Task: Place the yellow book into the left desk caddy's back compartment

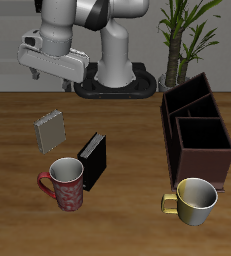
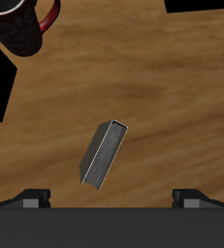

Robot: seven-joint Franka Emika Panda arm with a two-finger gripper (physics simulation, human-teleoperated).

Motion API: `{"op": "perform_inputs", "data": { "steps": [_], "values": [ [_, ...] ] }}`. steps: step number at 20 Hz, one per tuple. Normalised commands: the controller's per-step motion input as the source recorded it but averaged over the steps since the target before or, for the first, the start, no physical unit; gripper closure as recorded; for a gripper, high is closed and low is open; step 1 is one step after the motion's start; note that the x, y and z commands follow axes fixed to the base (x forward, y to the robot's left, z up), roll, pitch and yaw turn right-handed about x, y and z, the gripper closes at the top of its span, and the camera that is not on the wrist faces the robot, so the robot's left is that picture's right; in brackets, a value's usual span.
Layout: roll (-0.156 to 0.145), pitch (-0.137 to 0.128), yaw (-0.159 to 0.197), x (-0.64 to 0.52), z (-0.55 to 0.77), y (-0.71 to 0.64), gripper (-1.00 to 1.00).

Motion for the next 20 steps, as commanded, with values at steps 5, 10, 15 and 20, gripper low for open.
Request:
{"op": "perform_inputs", "data": {
  "steps": [5, 10, 15, 20],
  "values": [
    [0.006, 0.009, -0.017, 0.07, -0.11, -0.01, -1.00],
    [0.000, 0.016, 0.006, 0.08, -0.23, -0.05, -1.00],
    [0.008, 0.029, -0.021, 0.06, -0.27, -0.04, -1.00],
    [-0.023, 0.038, -0.015, -0.04, -0.30, -0.07, -1.00]
  ]
}}
